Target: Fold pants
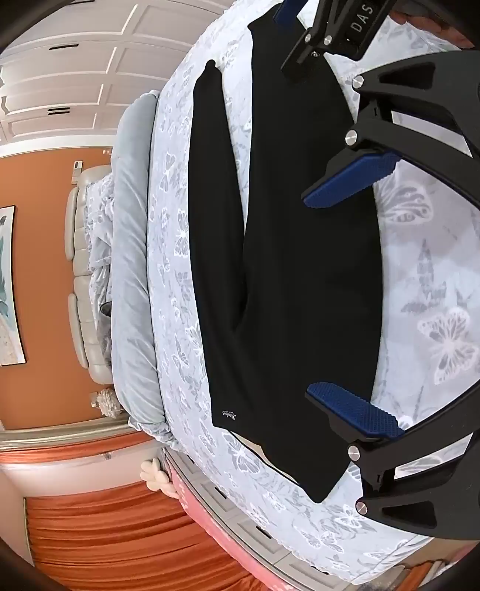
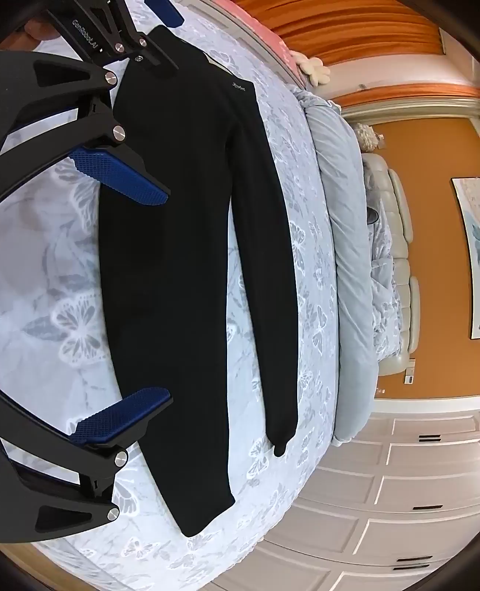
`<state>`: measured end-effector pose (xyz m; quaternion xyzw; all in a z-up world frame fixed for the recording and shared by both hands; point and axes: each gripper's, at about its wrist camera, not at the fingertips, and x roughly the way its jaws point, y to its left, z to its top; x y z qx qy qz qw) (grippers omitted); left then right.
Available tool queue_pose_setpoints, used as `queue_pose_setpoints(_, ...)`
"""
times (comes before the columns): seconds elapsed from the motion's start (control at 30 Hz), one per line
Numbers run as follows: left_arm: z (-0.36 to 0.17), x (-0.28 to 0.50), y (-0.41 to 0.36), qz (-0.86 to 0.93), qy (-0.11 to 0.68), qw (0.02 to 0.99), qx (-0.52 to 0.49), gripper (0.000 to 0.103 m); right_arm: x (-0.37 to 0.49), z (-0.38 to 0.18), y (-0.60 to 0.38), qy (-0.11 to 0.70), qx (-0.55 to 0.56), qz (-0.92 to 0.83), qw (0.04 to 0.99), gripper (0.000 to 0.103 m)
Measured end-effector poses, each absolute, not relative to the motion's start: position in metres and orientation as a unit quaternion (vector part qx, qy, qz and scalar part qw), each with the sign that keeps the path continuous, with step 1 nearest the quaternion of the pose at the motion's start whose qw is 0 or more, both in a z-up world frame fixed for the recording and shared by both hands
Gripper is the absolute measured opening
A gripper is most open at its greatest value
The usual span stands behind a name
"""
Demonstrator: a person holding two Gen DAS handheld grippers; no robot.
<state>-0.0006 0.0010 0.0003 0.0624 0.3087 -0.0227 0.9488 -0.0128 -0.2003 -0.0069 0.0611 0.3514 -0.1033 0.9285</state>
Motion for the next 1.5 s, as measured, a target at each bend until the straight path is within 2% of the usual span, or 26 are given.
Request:
queue_pose_setpoints(0.3, -0.013, -0.005, 0.006, -0.020, 0.310, 0.948, 0.065, 0.094, -0.015, -0.006, -0.200, 0.346, 0.052, -0.106, 0.931, 0.097)
queue_pose_setpoints(1.5, -0.007, 0.006, 0.002, -0.014, 0.322, 0.944, 0.066, 0.094, -0.017, -0.007, -0.199, 0.346, 0.051, -0.107, 0.931, 0.097)
